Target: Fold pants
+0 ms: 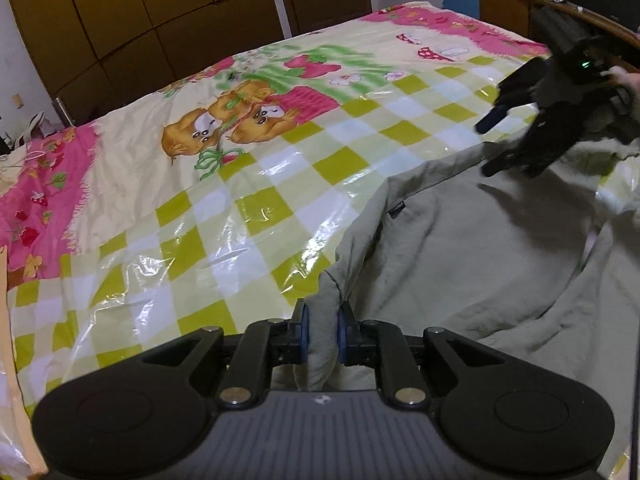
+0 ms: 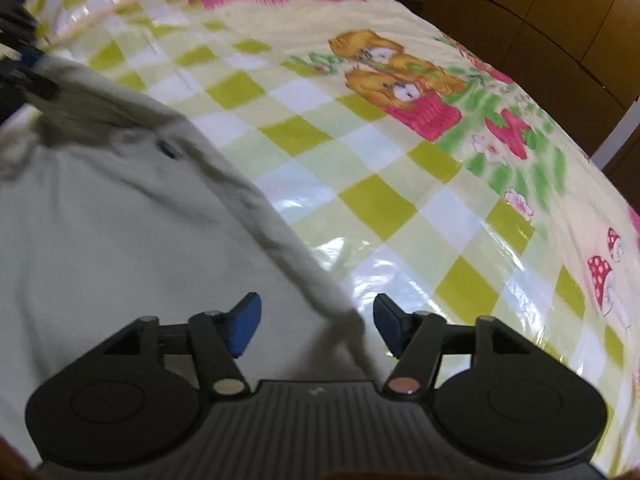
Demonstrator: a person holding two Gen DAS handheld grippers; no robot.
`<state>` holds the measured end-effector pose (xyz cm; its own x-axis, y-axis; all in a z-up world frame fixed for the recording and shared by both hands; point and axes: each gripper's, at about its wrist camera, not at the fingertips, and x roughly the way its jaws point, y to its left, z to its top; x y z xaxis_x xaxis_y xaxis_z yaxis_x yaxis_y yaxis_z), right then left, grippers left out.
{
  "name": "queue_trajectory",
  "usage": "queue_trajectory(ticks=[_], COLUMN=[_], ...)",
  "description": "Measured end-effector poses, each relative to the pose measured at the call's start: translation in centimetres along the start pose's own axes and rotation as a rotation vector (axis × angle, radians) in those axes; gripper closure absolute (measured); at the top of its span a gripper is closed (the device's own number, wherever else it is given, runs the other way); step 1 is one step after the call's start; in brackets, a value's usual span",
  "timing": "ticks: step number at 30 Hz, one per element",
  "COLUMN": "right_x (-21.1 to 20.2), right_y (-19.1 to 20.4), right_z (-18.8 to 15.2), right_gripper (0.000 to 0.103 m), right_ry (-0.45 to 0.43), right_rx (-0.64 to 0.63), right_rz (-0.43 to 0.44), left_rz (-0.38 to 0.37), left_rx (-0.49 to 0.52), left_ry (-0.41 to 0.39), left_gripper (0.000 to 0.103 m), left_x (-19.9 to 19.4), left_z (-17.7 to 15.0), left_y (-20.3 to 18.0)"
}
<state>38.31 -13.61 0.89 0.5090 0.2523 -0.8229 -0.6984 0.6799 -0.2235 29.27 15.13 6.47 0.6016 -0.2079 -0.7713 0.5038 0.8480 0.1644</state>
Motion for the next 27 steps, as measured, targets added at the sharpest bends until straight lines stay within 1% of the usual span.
queue_trajectory(ticks=[2, 4, 6, 7, 8, 11, 13, 16, 18, 20, 22, 24, 27], right_x=[1.0, 1.7, 2.0, 2.0, 1.8, -0.7, -3.4, -9.2, -13.9, -17.9, -20.7, -21.9, -20.5], right_y=[-0.3, -0.4, -0.1, 0.0, 0.1, 0.3, 0.2, 0.9, 2.7, 5.4, 8.3, 11.1, 14.8], right_z=[0.1, 0.0, -0.3, -0.4, -0.5, -0.8, -0.7, -0.9, -1.9, -2.9, -4.2, -5.5, -7.7], right_gripper=[0.039, 0.042, 0.066, 0.09, 0.099, 0.101, 0.101, 0.101, 0.101, 0.101, 0.101, 0.101, 0.101], right_ry=[0.003, 0.008, 0.023, 0.035, 0.044, 0.014, -0.02, -0.095, -0.149, -0.185, -0.195, -0.187, -0.116], right_rx=[0.0, 0.021, 0.031, 0.042, 0.057, 0.071, 0.1, 0.136, 0.151, 0.132, 0.114, 0.117, 0.149], right_rz=[0.0, 0.034, 0.059, 0.066, 0.065, 0.04, 0.034, 0.035, 0.064, 0.094, 0.138, 0.197, 0.303], left_rz=[-0.001, -0.001, 0.006, 0.01, 0.016, 0.045, 0.062, 0.066, 0.068, 0.069, 0.073, 0.066, 0.052], left_rx=[-0.002, -0.005, -0.017, -0.024, -0.027, -0.02, -0.021, -0.049, -0.076, -0.104, -0.13, -0.155, -0.183], left_ry=[0.0, 0.001, 0.0, 0.001, 0.003, 0.007, -0.006, -0.051, -0.074, -0.093, -0.094, -0.075, -0.018], left_gripper=[0.075, 0.075, 0.075, 0.075, 0.075, 0.075, 0.075, 0.075, 0.075, 0.075, 0.075, 0.075, 0.074], left_x=[-0.3, -0.7, -1.1, -1.3, -1.5, -1.8, -2.4, -4.6, -6.3, -8.2, -9.8, -10.7, -10.4], left_z=[-0.2, -0.6, -1.1, -1.3, -1.6, -2.0, -2.1, -2.8, -4.0, -5.9, -8.2, -10.8, -14.0], left_y=[-0.1, -0.2, -0.1, 0.0, 0.0, 0.0, -0.1, -0.1, -0.2, -0.6, -1.3, -2.2, -3.6])
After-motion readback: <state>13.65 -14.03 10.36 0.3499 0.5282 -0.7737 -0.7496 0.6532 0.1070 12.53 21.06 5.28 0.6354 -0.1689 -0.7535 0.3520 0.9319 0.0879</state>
